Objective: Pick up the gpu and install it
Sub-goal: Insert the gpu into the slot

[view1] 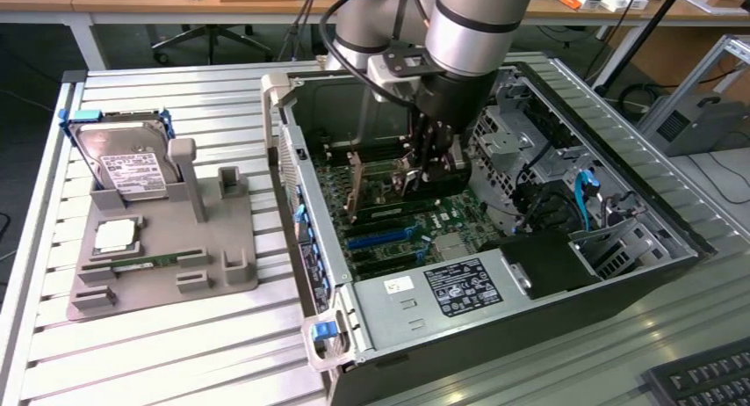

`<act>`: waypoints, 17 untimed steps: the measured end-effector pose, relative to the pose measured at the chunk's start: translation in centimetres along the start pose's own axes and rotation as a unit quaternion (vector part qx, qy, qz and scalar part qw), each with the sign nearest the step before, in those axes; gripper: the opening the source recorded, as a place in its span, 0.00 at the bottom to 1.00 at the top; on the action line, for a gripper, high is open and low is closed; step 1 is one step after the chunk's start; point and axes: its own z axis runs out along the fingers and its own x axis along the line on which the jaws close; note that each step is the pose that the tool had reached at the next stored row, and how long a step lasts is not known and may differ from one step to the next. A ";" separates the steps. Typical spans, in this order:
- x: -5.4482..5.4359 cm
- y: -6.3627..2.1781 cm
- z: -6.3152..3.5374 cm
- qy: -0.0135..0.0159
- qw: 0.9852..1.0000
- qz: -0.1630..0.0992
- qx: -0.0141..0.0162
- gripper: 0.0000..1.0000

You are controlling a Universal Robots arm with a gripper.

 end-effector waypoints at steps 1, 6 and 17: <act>0.0 0.00 0.03 0.000 1.000 0.000 0.000 0.27; 0.0 0.01 0.15 0.000 1.000 0.000 0.000 0.27; 0.1 0.28 0.34 0.000 1.000 0.000 0.000 0.27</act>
